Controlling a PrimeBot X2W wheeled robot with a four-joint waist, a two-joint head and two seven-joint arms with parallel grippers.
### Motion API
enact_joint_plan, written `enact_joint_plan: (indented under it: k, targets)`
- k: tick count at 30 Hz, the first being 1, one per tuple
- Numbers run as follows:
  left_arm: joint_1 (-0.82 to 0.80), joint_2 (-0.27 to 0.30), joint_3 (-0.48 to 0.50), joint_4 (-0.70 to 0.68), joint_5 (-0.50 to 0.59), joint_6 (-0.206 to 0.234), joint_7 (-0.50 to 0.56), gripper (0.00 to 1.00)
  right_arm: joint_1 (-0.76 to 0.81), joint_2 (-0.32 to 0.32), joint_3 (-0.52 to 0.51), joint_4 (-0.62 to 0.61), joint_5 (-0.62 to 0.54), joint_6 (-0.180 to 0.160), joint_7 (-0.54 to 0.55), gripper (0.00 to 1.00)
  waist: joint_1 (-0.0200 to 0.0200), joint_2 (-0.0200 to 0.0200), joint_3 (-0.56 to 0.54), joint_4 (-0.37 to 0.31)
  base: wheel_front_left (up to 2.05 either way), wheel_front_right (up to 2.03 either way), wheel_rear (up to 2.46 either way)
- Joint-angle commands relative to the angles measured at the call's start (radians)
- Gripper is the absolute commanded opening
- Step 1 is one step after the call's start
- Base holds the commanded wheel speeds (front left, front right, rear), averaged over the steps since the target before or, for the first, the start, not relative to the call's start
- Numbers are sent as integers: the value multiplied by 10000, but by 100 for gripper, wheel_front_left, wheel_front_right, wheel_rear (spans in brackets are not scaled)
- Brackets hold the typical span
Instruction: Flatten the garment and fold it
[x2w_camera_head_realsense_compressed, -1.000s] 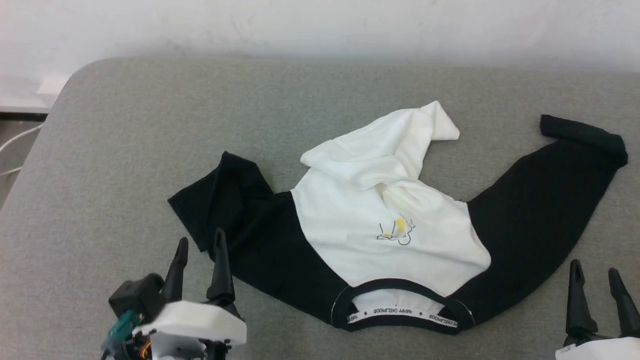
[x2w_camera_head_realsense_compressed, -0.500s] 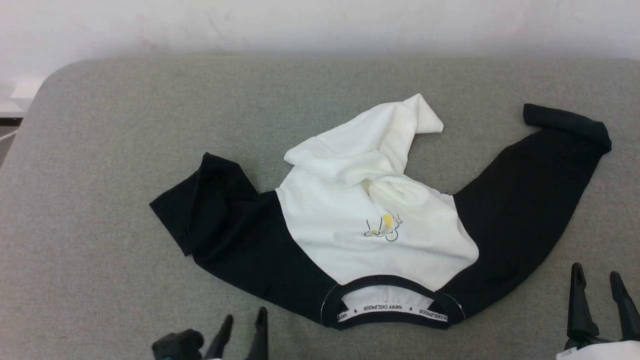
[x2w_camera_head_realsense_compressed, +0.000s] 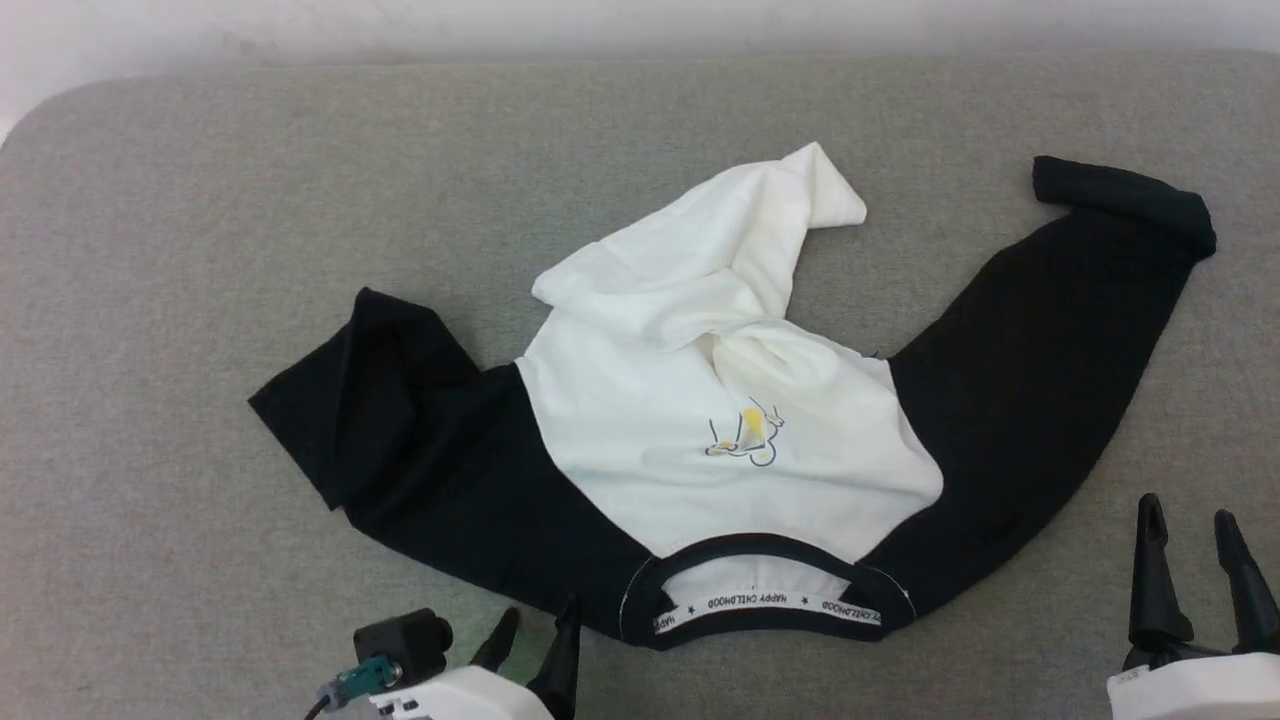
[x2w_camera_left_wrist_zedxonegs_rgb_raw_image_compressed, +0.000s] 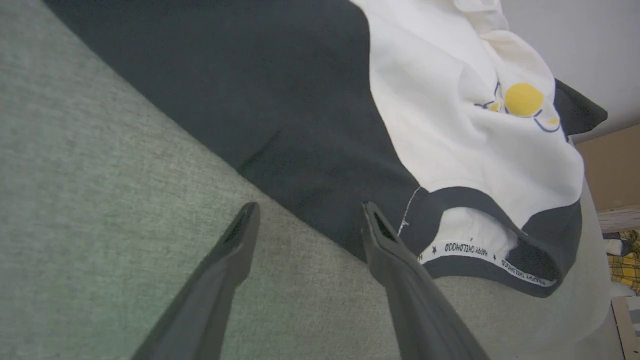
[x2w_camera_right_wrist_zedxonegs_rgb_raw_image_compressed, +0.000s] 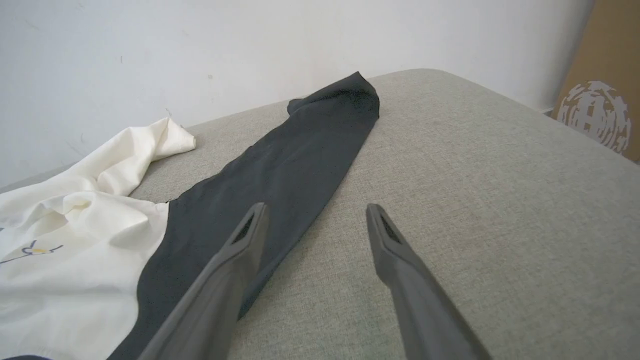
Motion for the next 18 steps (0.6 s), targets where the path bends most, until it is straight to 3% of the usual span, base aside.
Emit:
enact_joint_plan:
  k: [1,11,18]
  targets:
    - [-212,-32,17,137,-67,-91,-88,100,-123,5,-17,5,3,-7,-49,100,-1,-1,65,-112,0,0,0]
    - [-875,-169,193,1197,-532,-325,-399,100,-158,5,-27,-37,-88,-7,-49,100,-1,-1,69,-371,0,0,0]
    - [-1301,180,-206,1639,152,-258,-386,100,-165,5,-97,-56,-124,-7,-49,100,-1,-1,122,-419,0,0,0]
